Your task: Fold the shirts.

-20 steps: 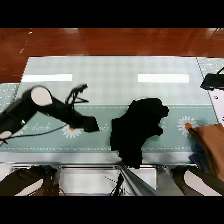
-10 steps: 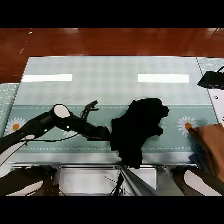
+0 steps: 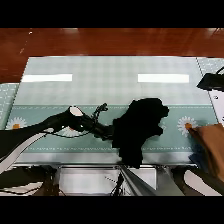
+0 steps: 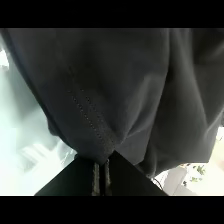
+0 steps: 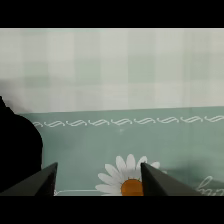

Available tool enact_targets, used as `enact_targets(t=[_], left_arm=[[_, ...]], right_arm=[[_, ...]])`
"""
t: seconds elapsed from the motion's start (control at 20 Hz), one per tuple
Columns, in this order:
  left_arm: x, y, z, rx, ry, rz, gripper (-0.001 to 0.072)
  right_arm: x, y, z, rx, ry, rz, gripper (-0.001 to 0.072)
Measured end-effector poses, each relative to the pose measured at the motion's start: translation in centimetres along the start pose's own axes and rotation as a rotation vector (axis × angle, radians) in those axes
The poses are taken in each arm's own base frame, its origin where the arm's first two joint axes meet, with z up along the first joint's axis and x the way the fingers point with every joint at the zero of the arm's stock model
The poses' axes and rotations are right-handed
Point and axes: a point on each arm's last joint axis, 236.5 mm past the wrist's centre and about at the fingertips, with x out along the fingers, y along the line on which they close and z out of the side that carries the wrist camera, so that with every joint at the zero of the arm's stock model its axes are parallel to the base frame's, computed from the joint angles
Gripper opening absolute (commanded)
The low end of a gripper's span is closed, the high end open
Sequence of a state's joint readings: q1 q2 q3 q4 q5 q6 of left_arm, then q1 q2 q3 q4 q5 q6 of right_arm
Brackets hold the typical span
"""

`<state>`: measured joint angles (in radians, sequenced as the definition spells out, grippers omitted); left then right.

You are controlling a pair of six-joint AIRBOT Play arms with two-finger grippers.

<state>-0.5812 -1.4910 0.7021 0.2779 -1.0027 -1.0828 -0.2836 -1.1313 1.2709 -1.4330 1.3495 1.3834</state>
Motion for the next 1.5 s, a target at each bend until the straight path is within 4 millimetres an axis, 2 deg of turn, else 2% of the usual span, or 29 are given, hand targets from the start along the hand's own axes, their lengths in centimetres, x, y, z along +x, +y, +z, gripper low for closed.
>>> enact_targets(t=[0.15, 0.25, 0.4, 0.6, 0.8, 0.95, 1.0, 1.05, 1.1, 1.15, 1.3, 1.4, 1.5], left_arm=[[-0.3, -0.4, 0.2, 0.013, 0.004, -0.024, 0.0025], [-0.6, -0.6, 0.2, 0.016, 0.010, -0.040, 0.0024], [-0.9, -1.0, 0.0, 0.019, 0.022, -0.059, 0.0025], [-1.1, -1.2, -0.4, 0.021, 0.040, -0.076, 0.0025], [-1.2, -1.4, -0.6, 0.020, 0.052, -0.084, 0.0025], [-1.2, -1.5, -0.7, 0.021, 0.055, -0.087, 0.0025], [-1.2, -1.5, -0.7, 0.022, 0.055, -0.087, 0.0024], [-1.2, -1.6, -0.7, 0.025, 0.056, -0.088, 0.0024], [-1.3, -1.7, -0.5, 0.028, 0.054, -0.090, 0.0024], [-1.3, -1.8, -0.4, 0.032, 0.051, -0.092, 0.0023], [-2.4, -2.7, 0.5, 0.058, 0.022, -0.104, 0.0021], [-4.0, -3.8, 1.4, 0.096, -0.021, -0.110, 0.0021], [-6.7, -5.3, 2.5, 0.155, -0.094, -0.114, 0.0021]], right_arm=[[2.8, 0.8, -3.5, 0.033, 0.101, 0.082, 0.0608], [4.8, 2.6, -6.2, 0.074, 0.168, 0.195, 0.0612], [7.0, 6.3, -9.4, 0.137, 0.228, 0.387, 0.0622], [8.7, 9.5, -11.2, 0.228, 0.230, 0.539, 0.0623], [10.1, 11.6, -11.7, 0.320, 0.201, 0.612, 0.0617], [11.3, 13.6, -11.7, 0.314, 0.175, 0.618, 0.0588], [11.8, 14.4, -11.5, 0.307, 0.158, 0.615, 0.0501], [12.2, 15.1, -11.2, 0.298, 0.141, 0.609, 0.0265], [12.6, 15.6, -10.8, 0.296, 0.120, 0.603, 0.0068], [12.9, 16.0, -10.4, 0.296, 0.100, 0.597, 0.0035], [13.0, 16.2, -9.2, 0.289, 0.054, 0.589, 0.0034], [11.8, 15.7, -7.6, 0.267, 0.005, 0.598, 0.0034], [9.3, 14.8, -5.4, 0.234, -0.070, 0.605, 0.0034]])
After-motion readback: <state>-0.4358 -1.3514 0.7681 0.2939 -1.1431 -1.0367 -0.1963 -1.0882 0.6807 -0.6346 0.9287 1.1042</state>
